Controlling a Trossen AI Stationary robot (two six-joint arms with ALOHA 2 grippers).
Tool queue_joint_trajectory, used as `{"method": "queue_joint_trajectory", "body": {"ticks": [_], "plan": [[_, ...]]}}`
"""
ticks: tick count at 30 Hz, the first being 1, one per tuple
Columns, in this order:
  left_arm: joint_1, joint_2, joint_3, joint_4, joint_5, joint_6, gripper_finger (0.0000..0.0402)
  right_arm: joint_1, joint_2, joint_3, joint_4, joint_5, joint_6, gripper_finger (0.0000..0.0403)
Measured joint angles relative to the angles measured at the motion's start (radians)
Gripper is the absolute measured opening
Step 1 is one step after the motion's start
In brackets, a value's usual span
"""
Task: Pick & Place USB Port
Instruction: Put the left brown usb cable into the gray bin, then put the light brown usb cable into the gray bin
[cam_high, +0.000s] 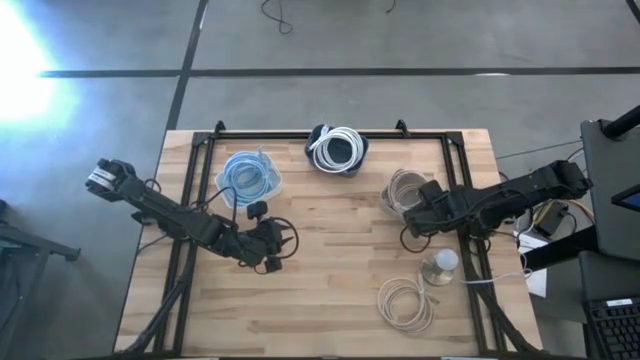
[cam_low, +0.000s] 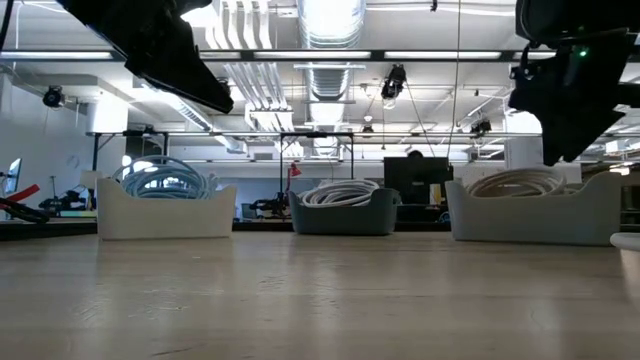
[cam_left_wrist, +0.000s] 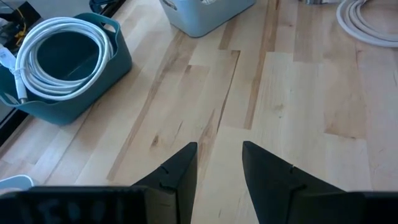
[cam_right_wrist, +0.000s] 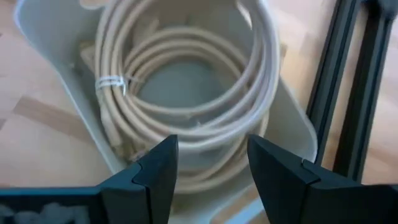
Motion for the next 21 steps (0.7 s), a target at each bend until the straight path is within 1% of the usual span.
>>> {"method": "queue_joint_trajectory", "body": {"ticks": [3, 10, 13, 16, 21], "plan": [[0.000, 0.000, 0.000, 0.000, 0.000, -0.004, 0.0135, 0.000, -0.001, 0.009, -0.002, -0.063, 0.061, 0.0187], [0.000, 0.000, 0.000, 0.000, 0.001, -0.006, 0.0135, 0.004, 0.000, 0.066, 0.001, -0.187, 0.066, 0.0187], [0.000, 0.000, 0.000, 0.000, 0.001, -0.006, 0.0135, 0.026, 0.012, 0.099, 0.069, -0.211, 0.002, 0.0187], [0.000, 0.000, 0.000, 0.000, 0.001, -0.007, 0.0135, 0.056, 0.038, 0.136, 0.179, -0.239, -0.097, 0.0187], [0.000, 0.000, 0.000, 0.000, 0.001, -0.007, 0.0135, 0.104, 0.140, 0.202, 0.351, -0.390, -0.260, 0.0187]]}}
